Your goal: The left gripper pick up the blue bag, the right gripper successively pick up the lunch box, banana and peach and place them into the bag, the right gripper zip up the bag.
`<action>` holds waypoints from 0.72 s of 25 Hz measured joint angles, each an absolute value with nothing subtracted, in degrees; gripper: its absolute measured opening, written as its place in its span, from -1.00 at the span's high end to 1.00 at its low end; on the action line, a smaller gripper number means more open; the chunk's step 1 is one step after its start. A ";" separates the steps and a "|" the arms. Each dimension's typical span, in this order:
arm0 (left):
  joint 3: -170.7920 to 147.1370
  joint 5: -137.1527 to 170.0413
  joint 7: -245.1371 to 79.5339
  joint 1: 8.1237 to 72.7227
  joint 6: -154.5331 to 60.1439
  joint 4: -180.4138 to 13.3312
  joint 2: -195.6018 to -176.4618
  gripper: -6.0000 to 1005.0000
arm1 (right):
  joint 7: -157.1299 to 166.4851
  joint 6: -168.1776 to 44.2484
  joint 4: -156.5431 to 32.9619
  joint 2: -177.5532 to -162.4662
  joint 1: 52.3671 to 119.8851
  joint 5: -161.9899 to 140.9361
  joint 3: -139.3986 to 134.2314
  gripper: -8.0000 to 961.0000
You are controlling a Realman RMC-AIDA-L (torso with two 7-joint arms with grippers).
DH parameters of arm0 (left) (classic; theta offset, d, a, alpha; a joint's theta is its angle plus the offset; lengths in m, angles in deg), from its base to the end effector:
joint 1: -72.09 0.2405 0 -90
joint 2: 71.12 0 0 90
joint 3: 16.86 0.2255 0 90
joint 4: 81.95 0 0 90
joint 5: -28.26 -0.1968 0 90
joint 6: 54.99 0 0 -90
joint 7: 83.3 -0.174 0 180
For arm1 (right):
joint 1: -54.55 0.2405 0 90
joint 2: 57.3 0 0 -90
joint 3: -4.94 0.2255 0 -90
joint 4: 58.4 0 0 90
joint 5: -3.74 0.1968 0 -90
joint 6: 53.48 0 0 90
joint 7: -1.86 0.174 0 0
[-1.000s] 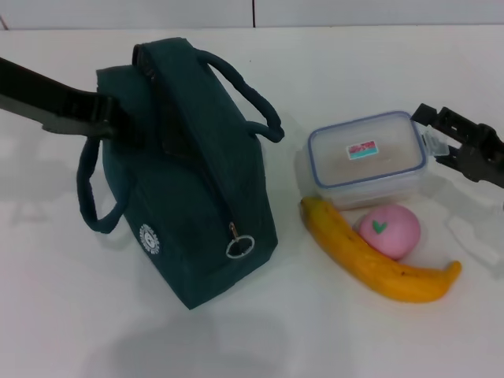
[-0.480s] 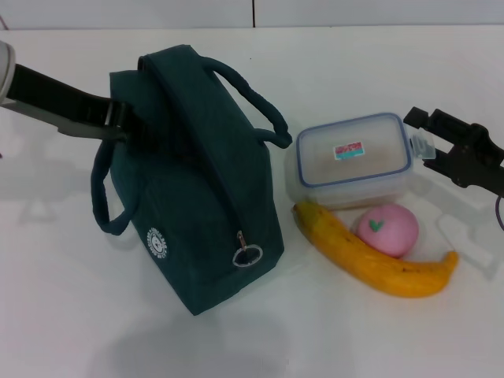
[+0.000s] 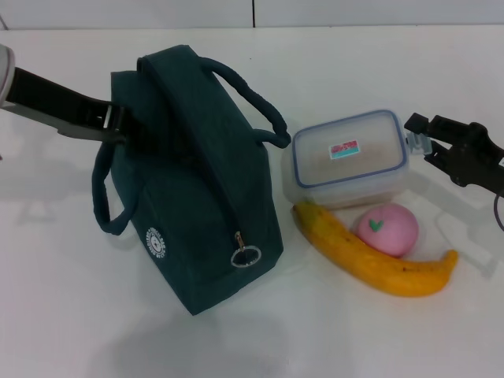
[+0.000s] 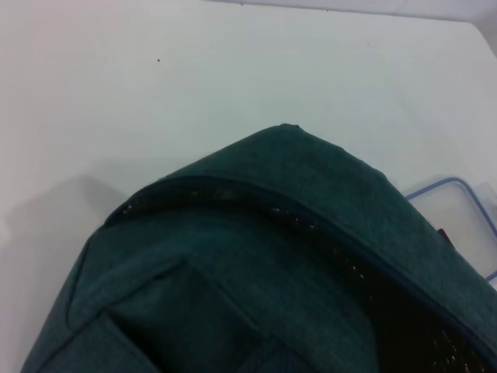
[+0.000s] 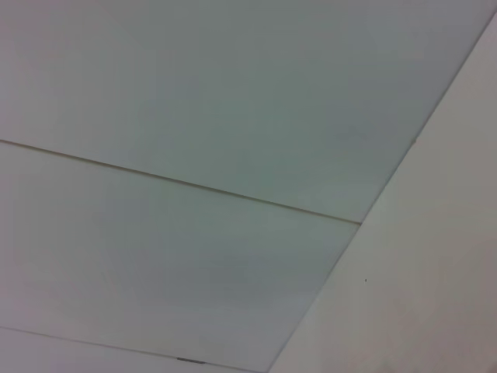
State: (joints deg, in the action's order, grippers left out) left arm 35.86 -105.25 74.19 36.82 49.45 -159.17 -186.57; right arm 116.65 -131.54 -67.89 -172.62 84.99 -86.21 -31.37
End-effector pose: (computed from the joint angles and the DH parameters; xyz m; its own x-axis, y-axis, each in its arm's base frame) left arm -0.1672 0.3297 0.0604 0.4325 0.8896 0.1470 0.8968 -0.4075 -0.1724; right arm 0.2479 0.3312 -0.0172 -0.2508 -0.7269 -0.6393 -0.8549 -0.1436 0.4986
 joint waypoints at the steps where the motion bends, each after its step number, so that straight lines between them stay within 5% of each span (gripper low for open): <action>1: 35.86 -105.25 74.07 36.77 49.45 -159.02 -186.57 0.93 | 116.65 -131.53 -67.84 -172.64 85.04 -86.21 -31.35 0.11; 12: 34.34 -105.25 72.45 36.78 49.38 -158.77 -186.60 0.93 | 116.52 -131.94 -67.34 -172.74 85.70 -86.37 -31.49 0.31; 18: 34.15 -105.22 72.16 37.02 49.40 -158.92 -186.53 0.93 | 116.47 -131.91 -67.30 -172.96 85.25 -86.05 -30.91 0.64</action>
